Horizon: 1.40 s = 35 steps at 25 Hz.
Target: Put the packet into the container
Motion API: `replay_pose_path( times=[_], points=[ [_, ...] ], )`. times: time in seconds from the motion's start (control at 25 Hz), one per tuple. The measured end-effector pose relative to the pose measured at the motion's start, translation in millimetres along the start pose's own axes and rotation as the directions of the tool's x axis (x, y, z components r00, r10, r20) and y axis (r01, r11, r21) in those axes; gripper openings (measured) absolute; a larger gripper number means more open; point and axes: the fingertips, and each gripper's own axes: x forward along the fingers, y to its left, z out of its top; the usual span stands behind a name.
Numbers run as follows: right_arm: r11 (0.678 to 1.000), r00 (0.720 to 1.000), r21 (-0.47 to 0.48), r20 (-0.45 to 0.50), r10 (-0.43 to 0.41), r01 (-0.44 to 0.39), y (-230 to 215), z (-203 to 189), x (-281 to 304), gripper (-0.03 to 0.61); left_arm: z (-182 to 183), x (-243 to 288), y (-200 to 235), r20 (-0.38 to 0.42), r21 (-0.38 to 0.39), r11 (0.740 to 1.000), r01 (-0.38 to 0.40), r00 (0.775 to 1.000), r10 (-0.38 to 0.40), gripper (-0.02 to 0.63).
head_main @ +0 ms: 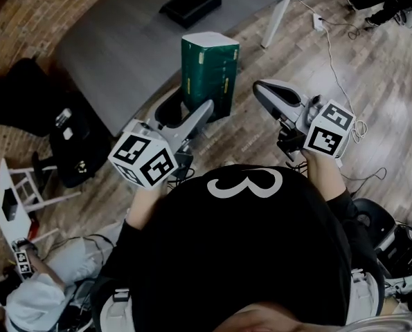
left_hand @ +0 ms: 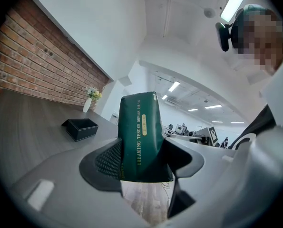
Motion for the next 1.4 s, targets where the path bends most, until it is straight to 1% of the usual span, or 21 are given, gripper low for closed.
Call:
replay_pose_path(
  times=[0.16,0.44,0.72,0.88,1.08,1.28,1.4],
  points=[
    [1.0,1.0,-0.003,0.0,-0.013,0.013,-7,1,10,0.0,7,4,14,0.018,-0.005,1.0,0.013,1.0,-0.013,0.296],
    [1.0,1.0,0.011,-0.002,-0.023,0.023,-35,19,22,0.0,24,30,34,0.018,-0.019,1.0,0.017,1.0,-0.017,0.298],
    [0.999,1.0,0.04,0.008,0.013,-0.013,-68,27,31,0.001,30,58,47,0.009,-0.009,1.0,-0.013,1.0,0.013,0.298],
    [0.998,0.999,0.059,-0.001,0.037,-0.037,-105,43,38,0.0,38,90,61,0.008,-0.008,0.999,-0.046,0.999,0.046,0.298],
    [0.995,0.998,0.082,-0.009,0.065,-0.064,-165,67,42,0.0,49,143,84,0.01,-0.018,0.995,-0.095,0.995,0.096,0.298],
    [0.991,0.995,0.09,-0.029,0.1,-0.097,-230,98,50,0.0,65,203,105,0.018,-0.006,0.99,-0.142,0.99,0.142,0.298],
    [0.988,0.991,0.095,-0.043,0.124,-0.12,-261,118,59,0.0,77,231,117,0.023,-0.012,0.985,-0.171,0.985,0.171,0.298]
  ],
)
